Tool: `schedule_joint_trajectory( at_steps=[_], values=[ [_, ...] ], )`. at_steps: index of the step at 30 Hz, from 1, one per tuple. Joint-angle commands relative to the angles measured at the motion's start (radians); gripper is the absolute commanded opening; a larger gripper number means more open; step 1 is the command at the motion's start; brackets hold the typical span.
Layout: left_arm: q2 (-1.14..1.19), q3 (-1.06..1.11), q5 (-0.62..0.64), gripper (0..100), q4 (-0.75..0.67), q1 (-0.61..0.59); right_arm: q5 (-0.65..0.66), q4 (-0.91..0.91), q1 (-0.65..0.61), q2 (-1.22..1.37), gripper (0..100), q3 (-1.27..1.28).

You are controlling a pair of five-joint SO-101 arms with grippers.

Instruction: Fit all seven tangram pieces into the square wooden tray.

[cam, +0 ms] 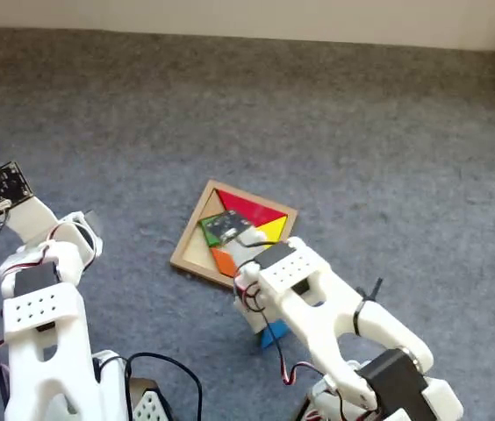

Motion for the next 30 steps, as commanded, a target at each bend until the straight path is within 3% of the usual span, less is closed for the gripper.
schedule_joint_trajectory(
  at_steps=[1,9,15,19,24,30],
  values=[
    [-0.024,-0.004,0.005,23,-0.017,-0.010,-0.008,0.016,0.096,0.002,9.8,-0.035],
    [-0.024,-0.004,0.005,23,-0.017,-0.010,0.068,0.019,0.222,-0.001,9.6,-0.113],
    [-0.024,-0.004,0.005,23,-0.017,-0.010,0.075,0.127,0.220,-0.101,9.6,-0.134],
    [-0.024,-0.004,0.005,23,-0.017,-0.012,0.236,0.234,0.220,-0.266,9.6,-0.159],
    [-0.024,-0.004,0.005,23,-0.017,-0.013,0.470,0.243,0.188,-0.435,9.5,-0.081],
    [-0.024,-0.004,0.005,23,-0.017,-0.013,0.540,0.251,0.036,-0.486,10.8,0.088]
  ],
)
